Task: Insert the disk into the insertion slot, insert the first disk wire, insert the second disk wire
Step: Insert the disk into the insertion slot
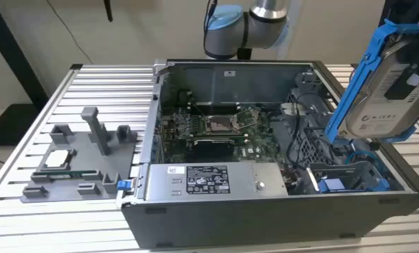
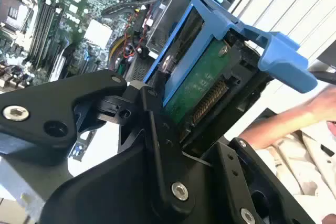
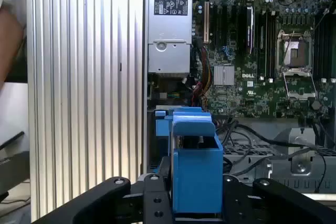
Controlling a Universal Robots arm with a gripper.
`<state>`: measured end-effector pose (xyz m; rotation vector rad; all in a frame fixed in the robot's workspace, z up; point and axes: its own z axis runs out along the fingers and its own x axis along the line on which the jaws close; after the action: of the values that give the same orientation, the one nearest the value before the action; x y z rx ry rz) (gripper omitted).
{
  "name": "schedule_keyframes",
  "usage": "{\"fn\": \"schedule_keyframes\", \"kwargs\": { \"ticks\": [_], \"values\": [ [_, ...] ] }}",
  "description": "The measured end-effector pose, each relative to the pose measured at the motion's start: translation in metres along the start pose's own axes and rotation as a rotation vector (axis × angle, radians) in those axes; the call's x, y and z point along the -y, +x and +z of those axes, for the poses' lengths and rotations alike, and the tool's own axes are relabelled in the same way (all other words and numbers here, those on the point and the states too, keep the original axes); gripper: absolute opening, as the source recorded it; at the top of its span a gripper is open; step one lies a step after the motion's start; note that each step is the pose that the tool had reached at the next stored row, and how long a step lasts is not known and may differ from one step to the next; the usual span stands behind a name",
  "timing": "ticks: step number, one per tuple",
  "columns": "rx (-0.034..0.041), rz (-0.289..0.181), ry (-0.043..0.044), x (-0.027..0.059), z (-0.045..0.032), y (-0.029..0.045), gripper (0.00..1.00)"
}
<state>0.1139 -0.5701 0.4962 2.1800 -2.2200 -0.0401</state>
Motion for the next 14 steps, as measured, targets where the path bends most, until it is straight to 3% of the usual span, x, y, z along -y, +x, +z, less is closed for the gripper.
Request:
{"fn": "schedule_keyframes", "kwargs": {
  "ticks": [14],
  "values": [
    [0.0000,0.000,-0.0004,0.0003,0.0013,0.0000,0.00]
  ]
}}
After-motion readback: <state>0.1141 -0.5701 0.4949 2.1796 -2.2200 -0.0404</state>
